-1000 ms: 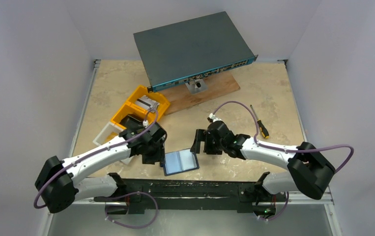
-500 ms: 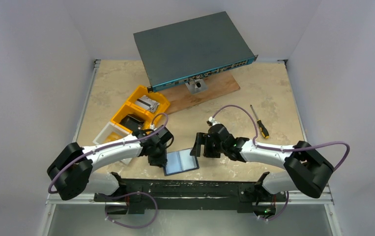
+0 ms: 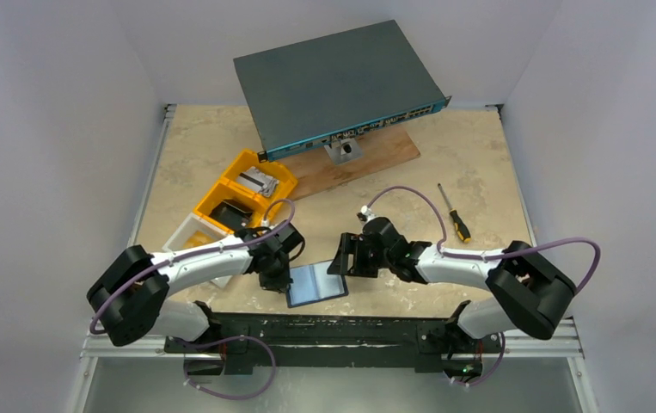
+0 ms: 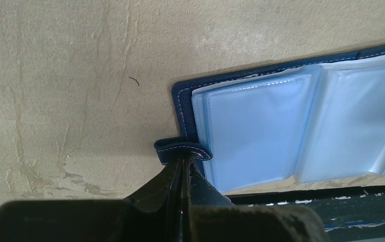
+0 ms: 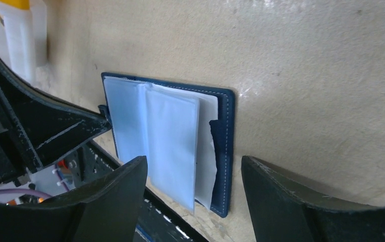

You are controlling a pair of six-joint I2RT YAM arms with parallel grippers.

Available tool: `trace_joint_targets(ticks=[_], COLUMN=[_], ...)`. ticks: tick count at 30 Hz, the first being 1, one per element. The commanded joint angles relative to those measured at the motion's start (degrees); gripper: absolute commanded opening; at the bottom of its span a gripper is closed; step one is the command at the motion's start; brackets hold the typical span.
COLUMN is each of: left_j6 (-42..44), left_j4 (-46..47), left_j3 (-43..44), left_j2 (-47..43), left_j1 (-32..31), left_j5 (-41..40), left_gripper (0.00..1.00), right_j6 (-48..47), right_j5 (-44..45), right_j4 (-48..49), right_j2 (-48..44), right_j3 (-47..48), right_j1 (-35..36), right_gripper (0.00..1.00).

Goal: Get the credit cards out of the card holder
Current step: Close the card holder at the center of the board.

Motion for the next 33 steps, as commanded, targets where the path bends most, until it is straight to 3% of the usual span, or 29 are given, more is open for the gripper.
trace_joint_targets(ticks=[1, 7, 16, 28, 33], left_j6=[-0.5, -0.1, 0.1, 0.9, 1.4], left_j4=[7.2, 7.8, 9.3, 11.0, 11.9], left_j3=[-1.5, 0.2, 0.9, 2.0, 2.5], left_j2=[5.7, 9.0, 10.9, 11.9, 11.8], left_j1=[-0.2, -0.2, -0.3, -0.5, -0.8], left_j5=[0.3, 1.2, 2.5, 3.5, 4.6], left_gripper=[0.00, 0.00, 0.00, 0.00, 0.00], right_j6=[1.5, 4.1, 8.2, 15.5, 15.8], right_j5=[-5.0, -7.8, -12.6, -19.1, -17.8], right_j4=[2.8, 5.7, 8.0, 21.4, 20.0], right_j2=[2.2, 2.5, -4.6, -2.9, -4.7], right_j3=[-1.9, -3.3, -4.3, -6.8, -5.4], right_j1=[0.2, -0.4, -2.4, -2.7, -2.7], right_gripper=[0.70, 0.70, 0.70, 0.70, 0.70])
